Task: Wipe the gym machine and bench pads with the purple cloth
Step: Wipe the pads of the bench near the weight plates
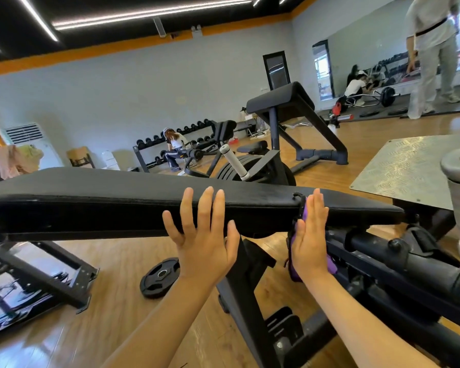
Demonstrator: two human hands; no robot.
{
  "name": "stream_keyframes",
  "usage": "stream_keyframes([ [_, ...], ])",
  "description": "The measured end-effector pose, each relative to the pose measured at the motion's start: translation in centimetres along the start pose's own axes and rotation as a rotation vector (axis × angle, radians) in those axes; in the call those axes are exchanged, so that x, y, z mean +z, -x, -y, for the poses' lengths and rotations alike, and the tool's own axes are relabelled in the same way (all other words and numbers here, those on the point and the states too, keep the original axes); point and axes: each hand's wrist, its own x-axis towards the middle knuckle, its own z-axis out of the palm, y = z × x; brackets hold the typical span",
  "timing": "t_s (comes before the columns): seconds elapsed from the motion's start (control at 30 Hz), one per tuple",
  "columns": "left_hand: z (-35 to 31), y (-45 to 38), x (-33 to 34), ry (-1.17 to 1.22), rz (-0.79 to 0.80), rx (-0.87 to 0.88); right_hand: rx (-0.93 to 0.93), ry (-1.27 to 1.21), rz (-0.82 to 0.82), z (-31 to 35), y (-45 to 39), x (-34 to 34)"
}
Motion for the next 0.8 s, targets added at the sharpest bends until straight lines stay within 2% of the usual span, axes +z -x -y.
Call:
stream_keyframes([
  [0.17, -0.6, 0.2, 0.4, 0.011, 0.012, -0.006, 0.013, -0.018, -0.038, 2.9, 0.0, 1.2],
  [0.4, -3.9, 0.4, 1.4, 0.062, 0.058, 0.083, -0.195, 0.088, -0.091, 1.2, -1.2, 0.6],
  [0.57, -4.9, 0.3, 2.6, 0.063, 0.004, 0.045, -0.478, 0.212, -0.004, -3.9, -1.9, -1.0],
  [0.7, -4.7, 0.5, 2.9, 0.038, -0.020, 0.060, -0.377, 0.369, 0.054, -9.6, -1.8, -3.4],
  [0.8, -4.9, 0.6, 3.3, 0.044, -0.051, 0.043, -0.297, 0.366, 0.067, -9.9, -1.7, -3.5],
])
